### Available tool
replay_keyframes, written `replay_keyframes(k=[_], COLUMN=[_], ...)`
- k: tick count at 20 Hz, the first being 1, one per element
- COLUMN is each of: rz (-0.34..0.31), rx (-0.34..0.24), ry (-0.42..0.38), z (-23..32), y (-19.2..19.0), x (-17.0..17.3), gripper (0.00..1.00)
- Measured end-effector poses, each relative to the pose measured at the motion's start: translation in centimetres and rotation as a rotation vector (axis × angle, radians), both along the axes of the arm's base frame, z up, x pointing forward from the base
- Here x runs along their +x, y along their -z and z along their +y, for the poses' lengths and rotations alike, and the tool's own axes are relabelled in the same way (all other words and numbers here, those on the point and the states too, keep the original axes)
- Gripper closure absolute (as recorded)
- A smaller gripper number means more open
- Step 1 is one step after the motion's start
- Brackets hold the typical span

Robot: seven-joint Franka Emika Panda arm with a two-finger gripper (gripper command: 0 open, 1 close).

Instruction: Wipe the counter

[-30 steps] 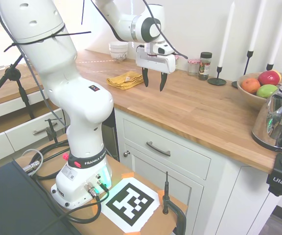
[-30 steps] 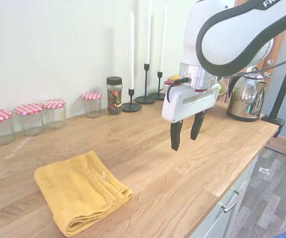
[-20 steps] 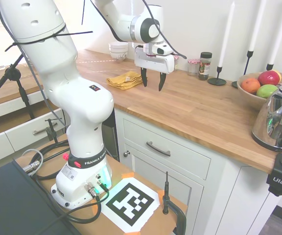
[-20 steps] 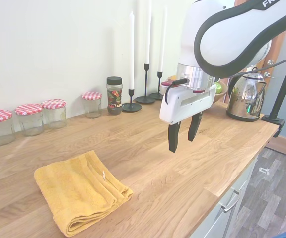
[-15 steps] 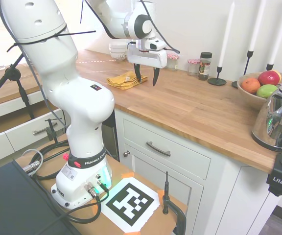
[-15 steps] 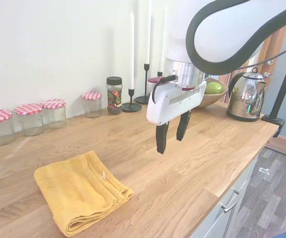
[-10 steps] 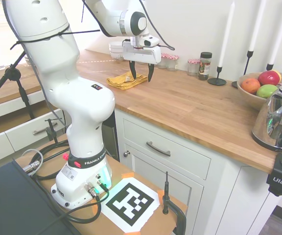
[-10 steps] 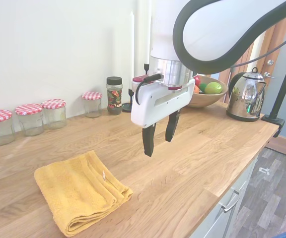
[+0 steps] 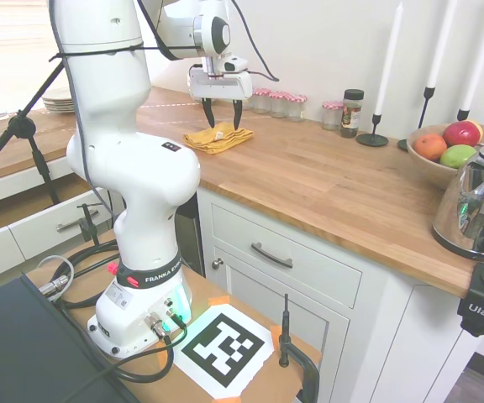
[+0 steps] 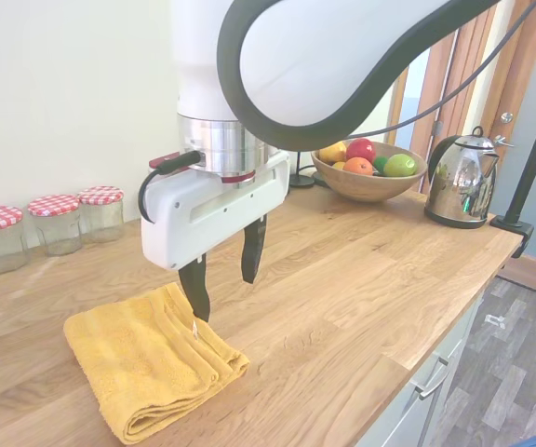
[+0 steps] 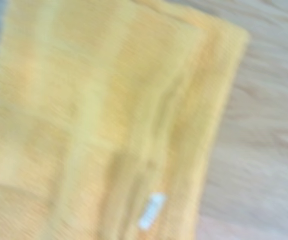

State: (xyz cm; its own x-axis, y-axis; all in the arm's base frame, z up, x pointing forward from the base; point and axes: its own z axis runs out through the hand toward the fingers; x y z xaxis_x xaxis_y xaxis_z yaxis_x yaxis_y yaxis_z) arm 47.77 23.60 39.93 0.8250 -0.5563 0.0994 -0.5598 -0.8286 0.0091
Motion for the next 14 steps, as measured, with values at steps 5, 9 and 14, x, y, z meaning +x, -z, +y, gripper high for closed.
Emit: replay_keyframes(k=[5,9,14], rz=[0.016,0.029,0.031], rx=[-0.012,-0.011,-0.003], ry=[-0.018,-0.027,-0.036], z=[2.5,4.0,5.7], y=[1.5,2.6,2.4], x=[2.3,3.7,4.6], gripper=[0.00,0.00,0.00])
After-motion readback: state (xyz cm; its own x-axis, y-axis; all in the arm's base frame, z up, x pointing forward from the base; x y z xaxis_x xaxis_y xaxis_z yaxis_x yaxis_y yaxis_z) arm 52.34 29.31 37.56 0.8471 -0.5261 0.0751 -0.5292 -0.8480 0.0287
